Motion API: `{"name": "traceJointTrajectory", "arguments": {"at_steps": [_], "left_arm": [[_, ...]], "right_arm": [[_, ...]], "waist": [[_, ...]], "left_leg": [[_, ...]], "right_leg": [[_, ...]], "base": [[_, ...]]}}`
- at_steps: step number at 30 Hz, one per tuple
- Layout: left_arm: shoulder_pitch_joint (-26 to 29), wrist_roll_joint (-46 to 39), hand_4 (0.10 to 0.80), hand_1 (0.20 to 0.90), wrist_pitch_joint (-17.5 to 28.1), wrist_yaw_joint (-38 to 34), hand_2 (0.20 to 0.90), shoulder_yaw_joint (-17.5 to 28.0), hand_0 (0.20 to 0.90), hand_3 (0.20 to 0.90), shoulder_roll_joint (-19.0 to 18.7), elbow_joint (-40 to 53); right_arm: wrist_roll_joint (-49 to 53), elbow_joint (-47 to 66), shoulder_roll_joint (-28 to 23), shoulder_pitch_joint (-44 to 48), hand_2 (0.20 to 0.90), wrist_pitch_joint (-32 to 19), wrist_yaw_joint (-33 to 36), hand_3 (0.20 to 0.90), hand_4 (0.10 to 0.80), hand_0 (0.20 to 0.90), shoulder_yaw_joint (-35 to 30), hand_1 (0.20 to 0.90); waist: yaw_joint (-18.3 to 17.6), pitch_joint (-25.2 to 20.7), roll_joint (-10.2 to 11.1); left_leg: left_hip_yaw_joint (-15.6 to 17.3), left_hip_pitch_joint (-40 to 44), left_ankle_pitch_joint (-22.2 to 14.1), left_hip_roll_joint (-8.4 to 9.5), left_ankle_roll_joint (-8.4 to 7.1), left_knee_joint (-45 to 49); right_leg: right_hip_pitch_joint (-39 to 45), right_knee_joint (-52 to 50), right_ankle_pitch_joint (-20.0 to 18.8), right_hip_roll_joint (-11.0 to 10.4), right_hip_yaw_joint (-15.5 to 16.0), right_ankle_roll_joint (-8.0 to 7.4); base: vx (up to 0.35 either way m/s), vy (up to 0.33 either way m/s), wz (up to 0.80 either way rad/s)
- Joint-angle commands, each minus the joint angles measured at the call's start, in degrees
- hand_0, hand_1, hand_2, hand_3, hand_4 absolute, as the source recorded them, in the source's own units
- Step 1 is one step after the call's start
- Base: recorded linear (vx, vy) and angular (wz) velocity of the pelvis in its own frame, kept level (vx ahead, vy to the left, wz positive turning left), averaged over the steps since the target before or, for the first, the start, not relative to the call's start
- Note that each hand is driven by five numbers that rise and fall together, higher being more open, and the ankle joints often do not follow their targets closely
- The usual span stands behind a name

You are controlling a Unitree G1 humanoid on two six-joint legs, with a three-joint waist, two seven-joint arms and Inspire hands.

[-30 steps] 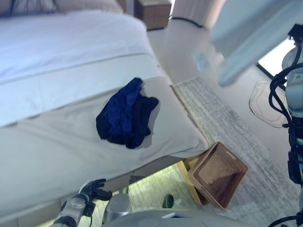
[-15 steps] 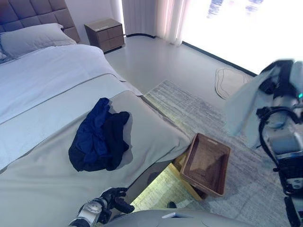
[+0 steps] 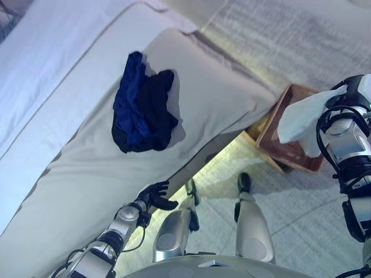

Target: Pick up the clothes from the bed and place them into the basket

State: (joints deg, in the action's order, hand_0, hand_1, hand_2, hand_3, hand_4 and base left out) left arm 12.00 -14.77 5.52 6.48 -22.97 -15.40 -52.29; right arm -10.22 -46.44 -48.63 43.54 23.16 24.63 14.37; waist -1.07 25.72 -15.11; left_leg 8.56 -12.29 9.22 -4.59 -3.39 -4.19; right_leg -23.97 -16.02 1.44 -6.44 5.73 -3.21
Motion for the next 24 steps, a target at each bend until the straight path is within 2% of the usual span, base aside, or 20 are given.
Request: {"name": "traceJointTrajectory", "arguments": {"at_steps": [1, 3, 4, 6, 8, 9, 11, 14, 16, 18, 20, 22, 23, 24], "left_arm": [[-0.3, -3.2, 0.8, 0.9, 3.2, -0.3, 0.9, -1.7, 0.9, 0.9, -3.3, 1.6], [-0.6, -4.0, 0.8, 0.9, 3.2, 0.0, 0.9, -1.5, 0.9, 0.9, -3.7, 2.8], [-0.9, -4.4, 0.8, 0.9, 3.1, 0.5, 0.9, -1.5, 0.9, 0.9, -4.0, 3.5], [-1.6, -4.7, 0.8, 0.9, 2.9, 1.1, 0.9, -1.4, 0.9, 0.9, -4.4, 4.0], [-2.7, -4.3, 0.8, 0.9, 2.5, 1.9, 0.9, -1.0, 0.9, 0.9, -4.7, 4.1], [-3.0, -4.1, 0.8, 0.9, 2.2, 2.2, 0.9, -0.6, 0.9, 0.9, -4.8, 4.1], [-3.8, -4.0, 0.8, 0.9, 1.8, 2.6, 0.9, 0.1, 0.9, 0.9, -4.8, 3.4], [-4.9, -4.2, 0.8, 0.9, 1.6, 2.4, 0.9, 0.9, 0.9, 0.9, -4.2, 2.1], [-5.9, -4.0, 0.8, 0.9, 1.6, 2.3, 0.9, 1.8, 0.9, 0.9, -3.7, 1.2], [-6.5, -3.8, 0.8, 0.9, 1.5, 1.9, 0.9, 2.6, 0.9, 0.9, -3.2, 0.4], [-7.5, -2.8, 0.8, 0.9, 1.0, 1.8, 0.9, 4.7, 0.9, 0.9, -2.5, -0.5], [-8.1, -2.7, 0.8, 0.9, 0.7, 1.6, 0.9, 5.8, 0.9, 0.9, -2.2, -0.9], [-8.4, -2.1, 0.8, 0.9, 0.2, 1.5, 0.9, 7.0, 0.9, 0.9, -2.1, -1.1], [-9.0, -1.7, 0.8, 0.9, -0.3, 1.4, 0.9, 8.0, 0.9, 0.9, -2.1, -1.1]], "right_arm": [[-3.4, -1.5, -5.8, 9.4, 0.9, 4.3, 2.2, 0.9, 0.8, 0.9, 4.8, 0.9], [-2.1, -4.2, -6.2, 10.0, 0.9, 4.1, 2.8, 0.9, 0.8, 0.9, 5.5, 0.9], [-1.7, -5.2, -6.4, 10.2, 0.9, 3.9, 3.2, 0.9, 0.8, 0.9, 5.5, 0.9], [-0.8, -5.8, -6.5, 9.9, 0.9, 2.6, 4.6, 0.9, 0.8, 0.9, 5.1, 0.9], [-0.4, -4.5, -6.9, 9.3, 0.9, 0.9, 5.0, 0.9, 0.8, 0.9, 4.4, 0.9], [0.2, -3.3, -7.1, 9.1, 0.9, 0.1, 5.5, 0.9, 0.8, 0.9, 3.9, 0.9], [0.5, 1.2, -7.6, 8.2, 0.9, -0.7, 6.2, 0.9, 0.8, 0.9, 2.2, 0.9], [0.8, 9.3, -7.4, 6.4, 0.9, -2.5, 8.4, 0.9, 0.8, 0.9, -1.2, 0.9], [1.2, 16.2, -7.1, 4.8, 0.9, -5.6, 10.0, 0.9, 0.8, 0.9, -4.3, 0.9], [0.3, 23.7, -6.2, 2.8, 0.9, -7.4, 9.2, 0.9, 0.8, 0.9, -7.1, 0.9], [-0.9, 33.8, -4.7, 0.6, 0.9, -8.6, 6.9, 0.9, 0.8, 0.9, -8.9, 0.9], [-2.2, 37.8, -3.9, -0.7, 0.9, -10.2, 4.5, 0.9, 0.8, 0.9, -9.2, 0.9], [-3.3, 39.8, -3.6, -1.5, 0.9, -9.9, 2.1, 0.9, 0.8, 0.9, -8.8, 0.9], [-5.4, 40.2, -3.4, -2.7, 0.9, -7.4, -3.1, 0.9, 0.8, 0.9, -8.3, 0.9]], "waist": [[0.6, -1.3, 1.4], [0.9, -1.0, 0.8], [1.0, -0.9, 0.9], [1.2, -0.8, 0.5], [1.3, -0.9, 0.5], [1.4, -0.8, 0.3], [1.1, -1.1, 0.8], [0.5, -1.5, 2.1], [0.3, -2.2, 3.4], [0.0, -2.9, 4.7], [0.1, -4.4, 6.7], [0.4, -5.4, 8.0], [0.9, -6.4, 9.3], [1.5, -7.4, 10.5]], "left_leg": [[-1.6, -2.7, -4.5, 1.29, -1.47, 4.8], [-1.7, -3.2, -4.5, 1.44, -1.48, 5.3], [-2.1, -2.6, -5.4, 1.96, -1.85, 5.4], [-2.3, -2.4, -5.4, 2.11, -1.88, 5.5], [-2.2, -1.8, -5.4, 2.03, -2.08, 5.0], [-1.9, -2.2, -4.5, 1.51, -1.74, 5.0], [-1.6, -1.2, -4.6, 1.18, -1.81, 4.2], [-1.1, 0.8, -4.8, 0.6, -1.79, 3.0], [-0.7, 2.2, -5.1, 0.31, -1.79, 2.5], [-0.5, 3.4, -5.4, 0.19, -1.75, 2.2], [-0.4, 4.8, -5.8, 0.27, -1.67, 2.1], [-0.4, 5.6, -6.2, 0.42, -1.52, 2.2], [-0.6, 6.1, -6.6, 0.64, -1.35, 2.5], [-0.8, 6.5, -7.1, 0.92, -1.18, 2.8]], "right_leg": [[1.7, -6.2, 8.9, -1.1, 6.3, 3.5], [0.9, -7.5, 9.4, -1.5, 6.6, 3.72], [1.0, -8.9, 11.5, -2.0, 6.4, 3.47], [1.0, -9.4, 11.8, -2.2, 6.8, 3.65], [1.6, -8.8, 11.8, -2.0, 7.2, 3.81], [1.4, -8.0, 10.0, -1.6, 7.8, 4.25], [2.4, -6.7, 9.7, -1.2, 7.8, 4.12], [4.3, -4.5, 9.0, -0.6, 7.6, 3.89], [6.2, -2.5, 8.3, -0.2, 7.6, 3.57], [8.0, -0.6, 7.7, 0.1, 7.6, 3.28], [10.9, 2.5, 6.3, 0.2, 7.7, 2.63], [12.7, 4.1, 5.5, 0.0, 8.0, 2.23], [14.0, 5.2, 5.0, -0.2, 8.4, 1.91], [15.4, 6.3, 4.3, -0.6, 8.9, 1.51]], "base": [[-0.03, -0.013, 0.03], [0.021, -0.021, 0.06], [0.069, -0.025, 0.21], [0.045, -0.004, 0.18], [-0.027, 0.029, 0.0], [-0.051, 0.08, 0.03], [-0.003, 0.093, 0.06], [0.055, 0.095, 0.0], [0.061, 0.1, -0.05], [0.074, 0.1, 0.02], [0.098, 0.126, 0.05], [0.083, 0.145, -0.01], [0.123, 0.169, 0.01], [0.115, 0.135, 0.05]]}}
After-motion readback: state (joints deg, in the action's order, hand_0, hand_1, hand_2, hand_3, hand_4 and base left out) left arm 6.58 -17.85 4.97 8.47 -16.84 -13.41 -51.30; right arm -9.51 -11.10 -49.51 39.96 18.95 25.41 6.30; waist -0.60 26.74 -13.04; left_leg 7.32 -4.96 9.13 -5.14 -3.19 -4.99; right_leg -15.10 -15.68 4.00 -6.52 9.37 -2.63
